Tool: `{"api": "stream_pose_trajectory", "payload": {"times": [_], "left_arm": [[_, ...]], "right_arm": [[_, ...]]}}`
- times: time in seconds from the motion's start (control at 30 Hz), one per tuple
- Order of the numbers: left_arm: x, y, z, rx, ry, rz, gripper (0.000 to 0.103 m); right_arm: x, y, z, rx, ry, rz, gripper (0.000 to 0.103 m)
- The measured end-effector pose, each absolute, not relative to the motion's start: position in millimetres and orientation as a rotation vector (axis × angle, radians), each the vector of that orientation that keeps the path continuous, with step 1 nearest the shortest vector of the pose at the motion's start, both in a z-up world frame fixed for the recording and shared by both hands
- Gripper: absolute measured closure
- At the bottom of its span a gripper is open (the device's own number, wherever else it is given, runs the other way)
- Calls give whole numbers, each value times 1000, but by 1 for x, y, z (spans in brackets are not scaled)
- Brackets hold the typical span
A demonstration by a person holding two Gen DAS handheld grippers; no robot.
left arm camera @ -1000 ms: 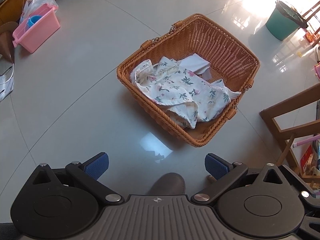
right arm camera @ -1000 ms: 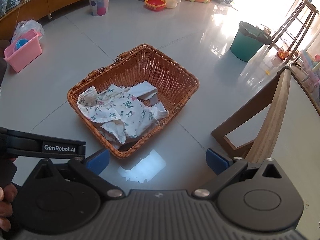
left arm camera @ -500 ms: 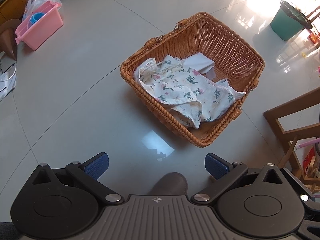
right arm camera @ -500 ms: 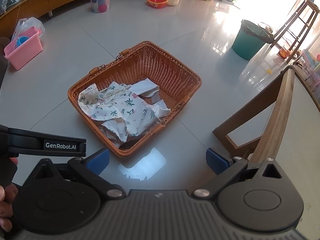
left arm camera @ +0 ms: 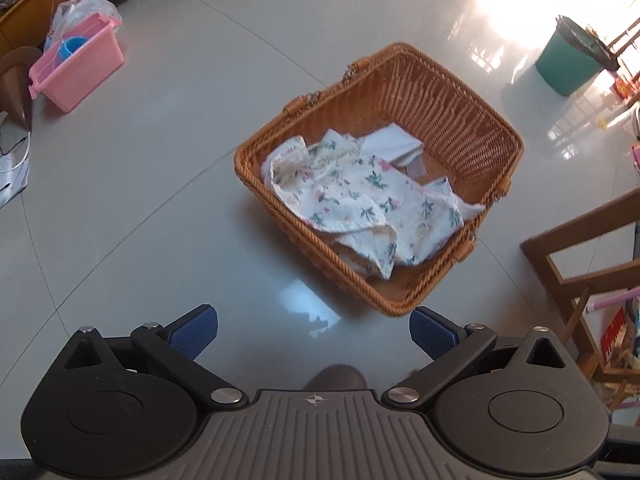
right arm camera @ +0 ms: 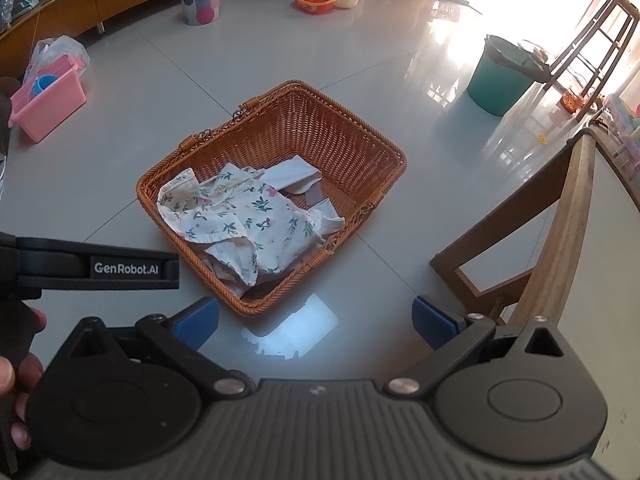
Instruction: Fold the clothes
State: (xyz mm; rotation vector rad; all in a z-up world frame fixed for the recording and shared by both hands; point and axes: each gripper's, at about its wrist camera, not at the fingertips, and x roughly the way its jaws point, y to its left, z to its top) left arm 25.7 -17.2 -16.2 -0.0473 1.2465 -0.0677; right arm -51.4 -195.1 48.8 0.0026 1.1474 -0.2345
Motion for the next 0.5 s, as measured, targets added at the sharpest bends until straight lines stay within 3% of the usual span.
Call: {"api": "stream_pose_trajectory", "payload": {"times": [0.17, 0.5], "left_arm": [[29, -13, -14, -118, 1193, -48, 0], [43, -17, -28, -142, 1272, -27, 0]], "right_arm": [[-49, -197, 47, 8, 1154, -238, 0], [-44, -199, 44, 25, 1162, -234, 0]]}}
